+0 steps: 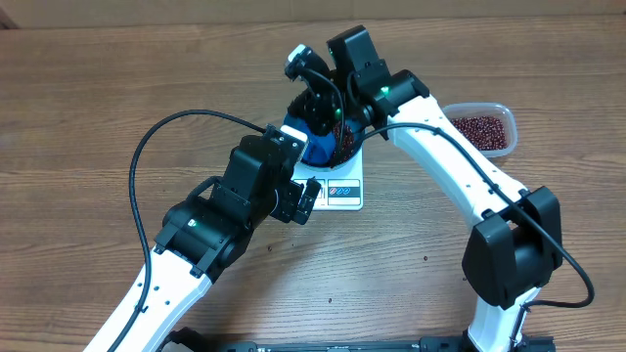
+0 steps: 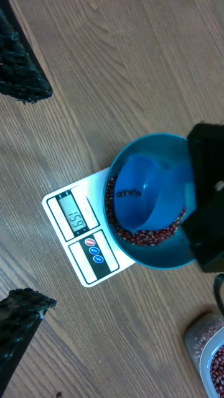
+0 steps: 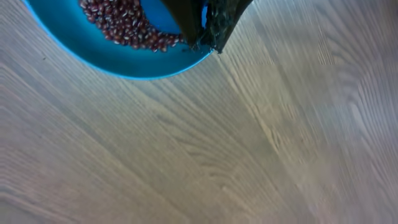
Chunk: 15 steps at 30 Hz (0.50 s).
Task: Scoop item into bowl and weigh 150g on scale
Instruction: 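Push the blue scoop down into the bowl beans with the right gripper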
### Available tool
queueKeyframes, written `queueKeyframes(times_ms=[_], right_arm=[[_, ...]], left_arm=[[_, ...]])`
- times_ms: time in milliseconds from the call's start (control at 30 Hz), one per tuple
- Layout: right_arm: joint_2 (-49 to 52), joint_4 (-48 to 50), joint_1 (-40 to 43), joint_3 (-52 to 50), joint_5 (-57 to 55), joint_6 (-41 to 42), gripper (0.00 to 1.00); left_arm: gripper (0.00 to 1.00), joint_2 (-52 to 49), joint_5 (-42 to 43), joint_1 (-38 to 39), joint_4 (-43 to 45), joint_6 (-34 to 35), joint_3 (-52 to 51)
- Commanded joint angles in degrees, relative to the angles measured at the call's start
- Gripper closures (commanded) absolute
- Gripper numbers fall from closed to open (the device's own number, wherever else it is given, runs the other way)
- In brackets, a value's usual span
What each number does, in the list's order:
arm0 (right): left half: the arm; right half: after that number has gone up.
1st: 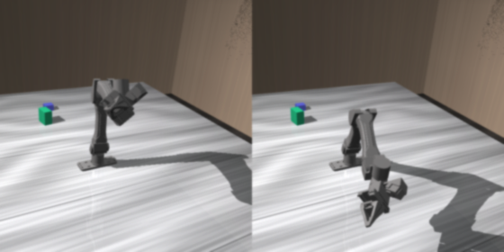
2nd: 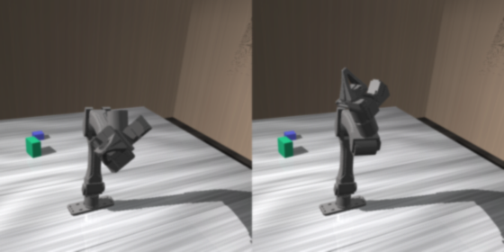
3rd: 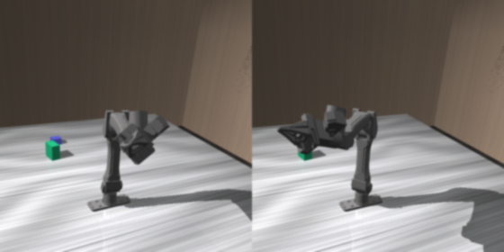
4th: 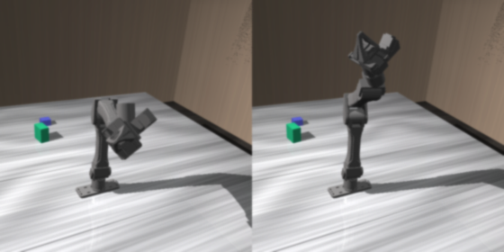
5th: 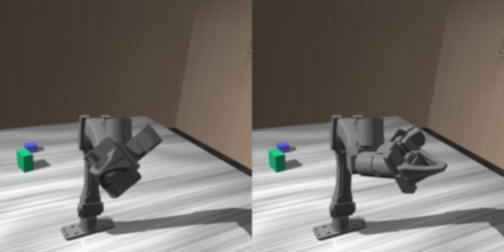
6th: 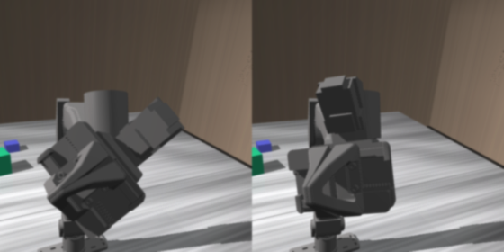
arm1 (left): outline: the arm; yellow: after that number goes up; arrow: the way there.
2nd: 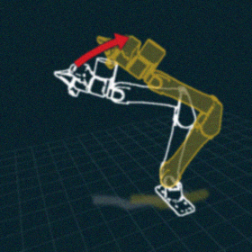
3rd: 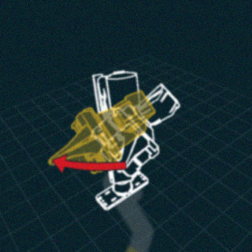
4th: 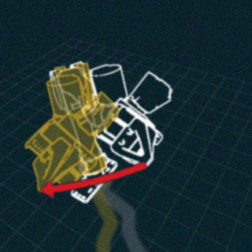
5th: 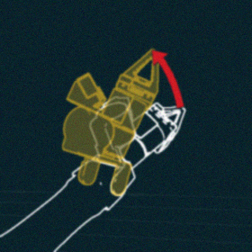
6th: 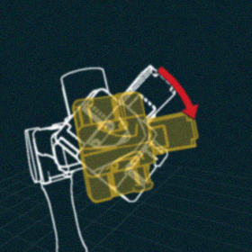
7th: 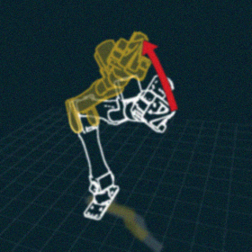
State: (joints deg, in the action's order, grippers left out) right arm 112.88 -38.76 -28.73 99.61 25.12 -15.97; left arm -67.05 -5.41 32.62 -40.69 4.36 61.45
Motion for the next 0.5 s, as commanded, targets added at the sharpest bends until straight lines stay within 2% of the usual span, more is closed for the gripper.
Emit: queueKeyframes(times_ms=[0, 133, 467], right_arm=[[-0.59, 1.44, 1.66, -0.11, 0.7, 5.9, 0.96], [-0.59, 1.88, 3.41, -0.11, 0.79, 8.98, 0.96], [-0.68, 4.35, 6.36, -0.11, 5.73, 10.25, 0.96]], left_arm=[[0.0, -0.48, -0.55, 0.02, 0.2, 0.37, -0.33], [0.01, -0.48, -0.55, 0.02, 0.2, 0.37, -0.33], [0.01, -0.46, -0.55, 0.02, 0.2, 0.37, -0.33]])
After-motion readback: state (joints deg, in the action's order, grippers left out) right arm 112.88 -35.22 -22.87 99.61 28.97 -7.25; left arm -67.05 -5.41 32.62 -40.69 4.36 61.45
